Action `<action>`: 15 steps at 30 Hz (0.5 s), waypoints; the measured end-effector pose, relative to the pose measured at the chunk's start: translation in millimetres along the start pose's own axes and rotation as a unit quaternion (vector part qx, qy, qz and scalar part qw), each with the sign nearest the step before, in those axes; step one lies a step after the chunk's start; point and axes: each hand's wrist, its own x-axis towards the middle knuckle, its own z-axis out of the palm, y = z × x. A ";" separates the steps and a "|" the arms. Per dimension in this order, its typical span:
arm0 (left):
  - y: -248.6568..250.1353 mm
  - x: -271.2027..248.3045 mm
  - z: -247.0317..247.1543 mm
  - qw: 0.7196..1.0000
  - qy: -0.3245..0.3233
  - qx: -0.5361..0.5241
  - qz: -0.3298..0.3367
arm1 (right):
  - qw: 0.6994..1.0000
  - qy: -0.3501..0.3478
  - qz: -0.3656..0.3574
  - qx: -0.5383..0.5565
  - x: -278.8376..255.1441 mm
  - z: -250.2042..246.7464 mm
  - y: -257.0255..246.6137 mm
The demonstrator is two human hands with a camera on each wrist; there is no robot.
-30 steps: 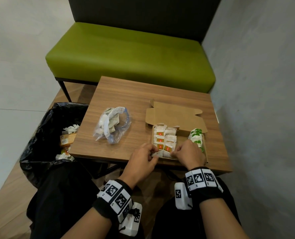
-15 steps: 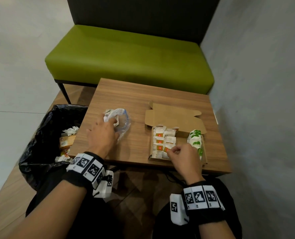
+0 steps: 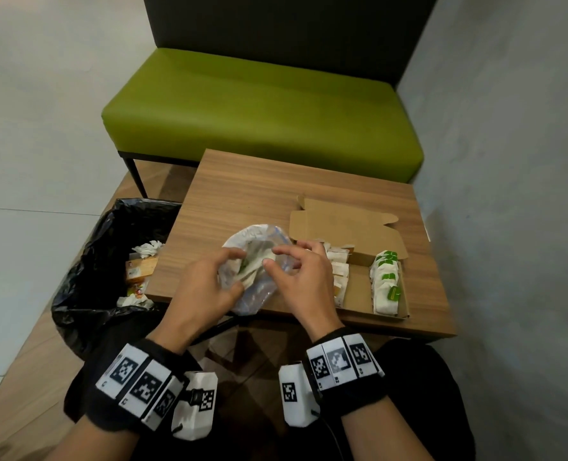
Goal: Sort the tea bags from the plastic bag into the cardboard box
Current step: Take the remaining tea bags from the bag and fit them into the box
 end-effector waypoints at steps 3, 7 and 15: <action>-6.8 -9.1 1.5 1.000 -0.016 -0.009 0.025 | 0.999 0.013 -0.017 -0.027 -0.8 1.2 0.5; -12.2 -13.1 2.7 0.997 0.025 0.063 0.035 | 0.992 0.017 -0.028 -0.126 -7.9 1.5 7.2; -9.3 -14.7 13.7 0.995 0.023 0.080 0.049 | 0.976 -0.007 -0.096 -0.194 -22.5 0.3 9.1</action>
